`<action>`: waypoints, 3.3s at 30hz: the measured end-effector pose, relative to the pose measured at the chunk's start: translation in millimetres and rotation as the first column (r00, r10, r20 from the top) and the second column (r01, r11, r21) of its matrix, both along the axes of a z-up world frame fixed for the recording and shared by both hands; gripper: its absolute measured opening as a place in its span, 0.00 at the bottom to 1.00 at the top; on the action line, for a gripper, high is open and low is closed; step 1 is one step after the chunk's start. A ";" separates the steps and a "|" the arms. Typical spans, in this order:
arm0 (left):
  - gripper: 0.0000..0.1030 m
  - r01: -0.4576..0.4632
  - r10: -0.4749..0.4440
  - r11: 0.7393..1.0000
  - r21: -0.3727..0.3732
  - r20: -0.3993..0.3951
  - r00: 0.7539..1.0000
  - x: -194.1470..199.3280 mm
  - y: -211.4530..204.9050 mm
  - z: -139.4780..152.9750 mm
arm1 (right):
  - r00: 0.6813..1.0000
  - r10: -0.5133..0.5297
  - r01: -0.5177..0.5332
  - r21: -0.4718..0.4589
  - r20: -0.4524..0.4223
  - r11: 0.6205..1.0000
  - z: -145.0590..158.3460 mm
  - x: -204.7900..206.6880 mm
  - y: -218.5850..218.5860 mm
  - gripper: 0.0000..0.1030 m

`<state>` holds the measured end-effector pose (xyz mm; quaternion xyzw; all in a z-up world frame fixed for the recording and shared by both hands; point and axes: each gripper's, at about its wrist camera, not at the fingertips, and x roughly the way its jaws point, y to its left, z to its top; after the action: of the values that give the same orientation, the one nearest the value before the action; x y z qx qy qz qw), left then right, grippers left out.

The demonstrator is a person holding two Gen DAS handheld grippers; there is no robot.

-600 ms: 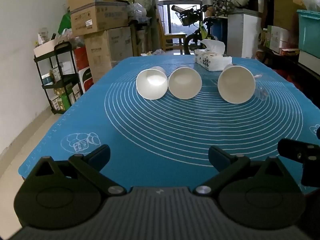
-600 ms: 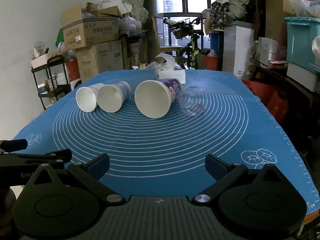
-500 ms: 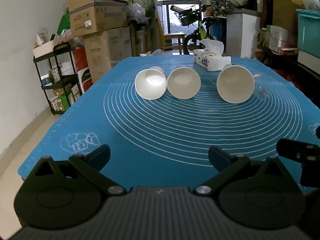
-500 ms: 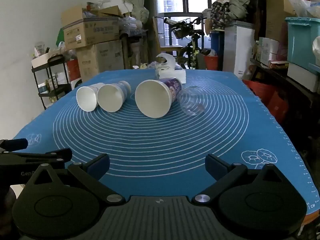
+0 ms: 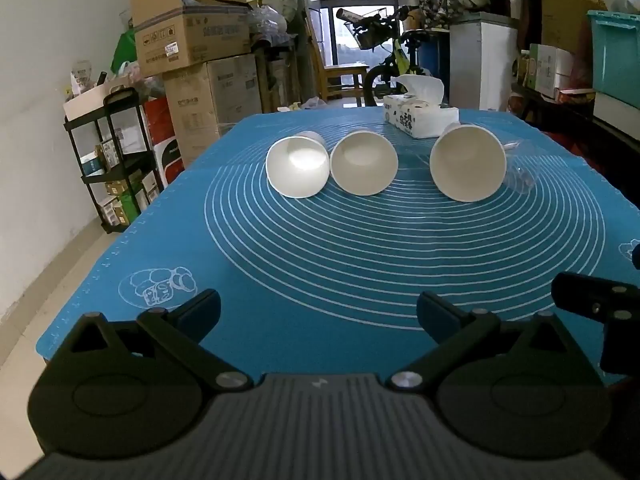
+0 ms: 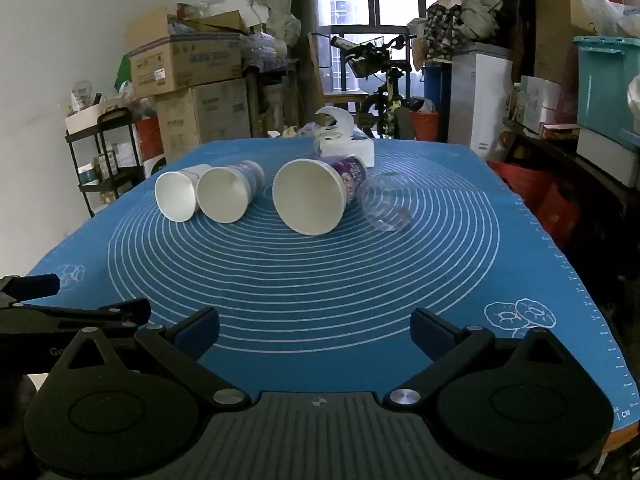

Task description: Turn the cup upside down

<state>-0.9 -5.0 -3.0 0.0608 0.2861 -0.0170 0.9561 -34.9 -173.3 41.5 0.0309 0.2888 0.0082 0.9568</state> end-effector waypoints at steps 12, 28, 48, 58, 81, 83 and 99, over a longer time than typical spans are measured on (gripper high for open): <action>1.00 -0.004 0.004 1.000 0.010 -0.003 1.000 1.8 0.3 0.3 | 1.000 0.004 -0.004 -0.009 0.001 1.000 0.5 -0.8 0.2 0.98; 1.00 -0.007 0.007 1.000 0.013 -0.003 1.000 1.8 0.3 0.1 | 1.000 0.005 -0.005 -0.012 0.003 1.000 0.5 -1.2 0.1 0.98; 1.00 -0.006 0.006 1.000 0.020 -0.009 1.000 2.3 1.9 -2.3 | 1.000 0.006 -0.005 -0.014 0.004 1.000 0.4 -1.1 0.1 0.98; 1.00 -0.006 0.006 1.000 0.022 -0.009 1.000 2.5 2.0 -2.4 | 1.000 0.006 -0.006 -0.015 0.003 1.000 0.3 -0.9 0.1 0.98; 1.00 -0.004 0.003 0.999 0.041 0.014 1.000 1.6 0.5 3.7 | 1.000 -0.003 0.003 0.007 -0.007 1.000 2.6 0.4 -2.1 0.98; 1.00 0.002 -0.002 0.999 0.053 0.018 1.000 3.0 2.7 7.6 | 1.000 -0.008 0.008 0.031 -0.009 0.999 5.4 1.4 -6.2 0.98; 1.00 0.014 -0.015 1.000 0.024 0.028 0.999 92.4 33.3 60.0 | 0.999 -0.020 0.018 0.103 0.025 0.995 57.4 61.8 -29.8 0.98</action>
<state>91.5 28.4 57.0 0.0744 0.2721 -0.0197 0.9592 27.0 -203.1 98.9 0.0827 0.2753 0.0144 0.9577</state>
